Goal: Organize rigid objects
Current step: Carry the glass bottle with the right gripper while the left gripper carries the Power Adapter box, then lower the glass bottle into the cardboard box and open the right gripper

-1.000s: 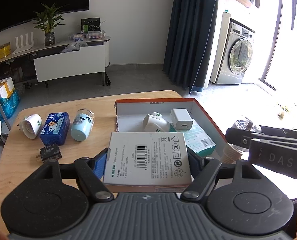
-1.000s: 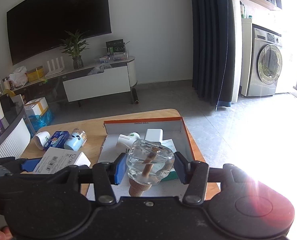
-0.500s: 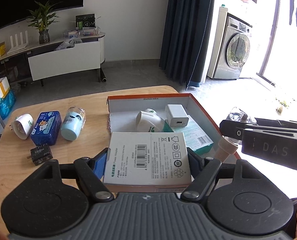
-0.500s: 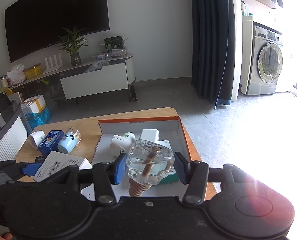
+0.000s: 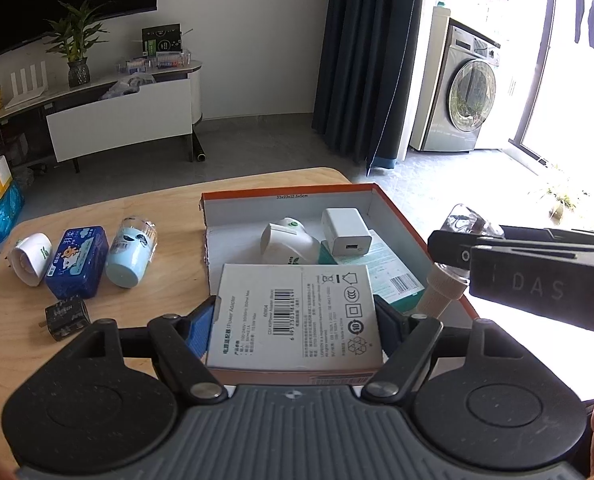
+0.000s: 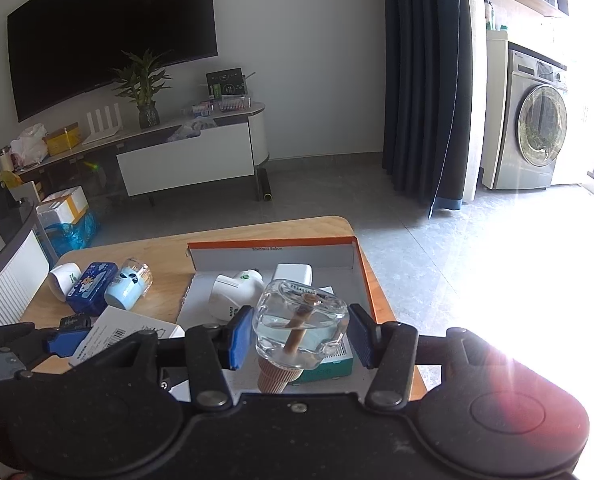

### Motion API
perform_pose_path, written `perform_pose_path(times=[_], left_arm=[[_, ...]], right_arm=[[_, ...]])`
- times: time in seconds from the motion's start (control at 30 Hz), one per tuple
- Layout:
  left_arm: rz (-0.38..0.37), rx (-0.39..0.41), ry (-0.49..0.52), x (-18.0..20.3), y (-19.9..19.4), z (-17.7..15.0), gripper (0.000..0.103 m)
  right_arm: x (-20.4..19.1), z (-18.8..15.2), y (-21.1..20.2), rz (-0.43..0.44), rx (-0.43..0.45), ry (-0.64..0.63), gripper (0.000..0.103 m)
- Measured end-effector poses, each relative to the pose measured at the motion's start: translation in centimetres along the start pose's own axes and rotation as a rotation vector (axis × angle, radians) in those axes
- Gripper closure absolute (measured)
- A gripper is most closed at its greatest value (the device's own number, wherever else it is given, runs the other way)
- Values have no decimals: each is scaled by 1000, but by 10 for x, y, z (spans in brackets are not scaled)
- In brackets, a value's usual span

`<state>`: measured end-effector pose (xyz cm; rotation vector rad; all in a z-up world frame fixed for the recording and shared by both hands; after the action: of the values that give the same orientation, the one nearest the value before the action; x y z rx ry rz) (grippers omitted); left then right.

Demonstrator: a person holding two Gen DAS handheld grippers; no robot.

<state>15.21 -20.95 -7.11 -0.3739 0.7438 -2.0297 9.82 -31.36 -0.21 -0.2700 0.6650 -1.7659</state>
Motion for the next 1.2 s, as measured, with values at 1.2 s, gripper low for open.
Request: perform_pose_path(times=[1.2], left_arm=[[-45,-60,-11,10,38,2,24]], right_arm=[[10,31,36,14,49,16,38]])
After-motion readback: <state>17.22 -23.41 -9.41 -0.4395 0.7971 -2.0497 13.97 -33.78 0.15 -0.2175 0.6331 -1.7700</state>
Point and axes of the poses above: each gripper's, at about its wrist camera, not at the fingertips, and y roughly the way its jaws point, x to its right, z to its top, the point moved 10 cm from there along y, roughly the way its jaws point, and after that the axes turned 7 degrees about y, right-handed, at the moved point
